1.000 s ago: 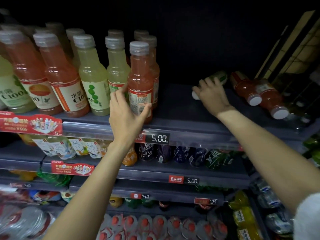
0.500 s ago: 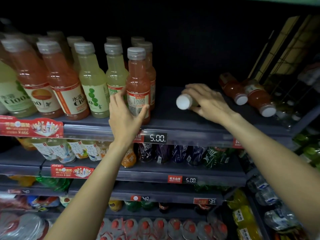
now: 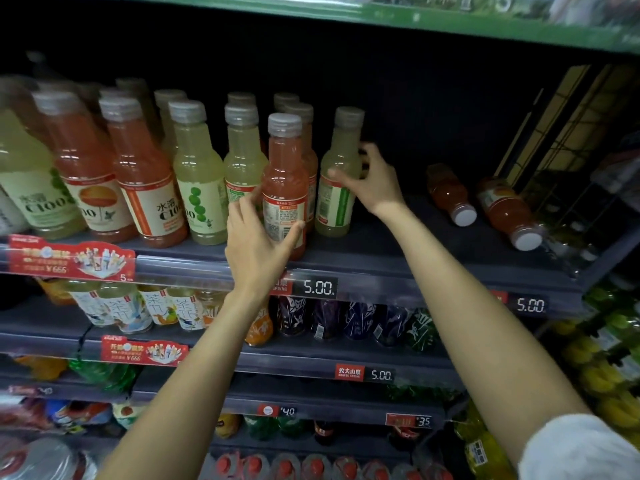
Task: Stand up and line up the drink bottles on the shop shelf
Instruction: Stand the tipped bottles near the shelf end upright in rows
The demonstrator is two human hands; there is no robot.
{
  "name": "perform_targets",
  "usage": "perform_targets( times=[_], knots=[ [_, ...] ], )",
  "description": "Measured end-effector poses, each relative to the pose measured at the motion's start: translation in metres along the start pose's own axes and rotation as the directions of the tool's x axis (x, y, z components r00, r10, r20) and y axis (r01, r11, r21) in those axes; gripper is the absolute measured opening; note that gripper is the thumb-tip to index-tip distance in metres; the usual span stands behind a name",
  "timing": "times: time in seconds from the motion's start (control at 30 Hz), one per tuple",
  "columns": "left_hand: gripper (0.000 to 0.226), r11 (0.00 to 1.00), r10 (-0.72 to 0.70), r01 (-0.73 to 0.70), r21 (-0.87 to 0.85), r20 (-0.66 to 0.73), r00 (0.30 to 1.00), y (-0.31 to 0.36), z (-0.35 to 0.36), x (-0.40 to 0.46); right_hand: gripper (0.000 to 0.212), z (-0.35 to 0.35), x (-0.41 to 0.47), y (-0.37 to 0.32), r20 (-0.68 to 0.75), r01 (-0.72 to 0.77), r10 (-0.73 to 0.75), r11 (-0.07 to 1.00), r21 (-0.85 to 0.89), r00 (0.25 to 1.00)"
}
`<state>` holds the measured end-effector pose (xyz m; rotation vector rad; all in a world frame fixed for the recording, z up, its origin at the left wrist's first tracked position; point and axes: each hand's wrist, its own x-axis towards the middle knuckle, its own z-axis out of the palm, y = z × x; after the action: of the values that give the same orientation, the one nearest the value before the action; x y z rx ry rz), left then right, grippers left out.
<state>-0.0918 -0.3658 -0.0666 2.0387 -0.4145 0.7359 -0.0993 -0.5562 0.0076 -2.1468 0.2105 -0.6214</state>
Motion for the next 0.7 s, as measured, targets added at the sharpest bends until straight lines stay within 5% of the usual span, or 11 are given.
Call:
perform_targets(
  times=[0.17, 0.4, 0.5, 0.6, 0.7],
  knots=[
    [0.077, 1.000, -0.003, 0.003, 0.008, 0.004, 1.000, -0.001, 0.001, 0.001, 0.083, 0.019, -0.006, 0.014, -0.120, 0.069, -0.074, 0.997, -0.046, 0.990],
    [0.084, 1.000, 0.007, -0.007, 0.006, 0.014, 1.000, -0.002, 0.001, -0.001, 0.082, 0.033, 0.002, 0.017, -0.236, -0.029, 0.017, 0.999, -0.046, 0.971],
    [0.083, 0.999, 0.004, -0.003, 0.036, -0.034, 0.999, -0.001, 0.002, -0.005, 0.064, 0.019, -0.012, 0.028, -0.227, -0.017, 0.020, 1.000, 0.013, 0.974],
    [0.060, 0.975, 0.217, -0.207, 0.075, -0.164, 0.962, 0.004, 0.004, -0.014, 0.038, -0.016, -0.037, 0.049, -0.176, 0.100, -0.143, 0.967, -0.233, 0.974],
    [0.039, 0.868, 0.496, -0.495, 0.040, -0.094, 0.863, 0.017, 0.011, -0.023, 0.027, -0.055, -0.051, 0.082, -0.183, 0.114, -0.233, 0.859, -0.500, 0.955]
  ],
)
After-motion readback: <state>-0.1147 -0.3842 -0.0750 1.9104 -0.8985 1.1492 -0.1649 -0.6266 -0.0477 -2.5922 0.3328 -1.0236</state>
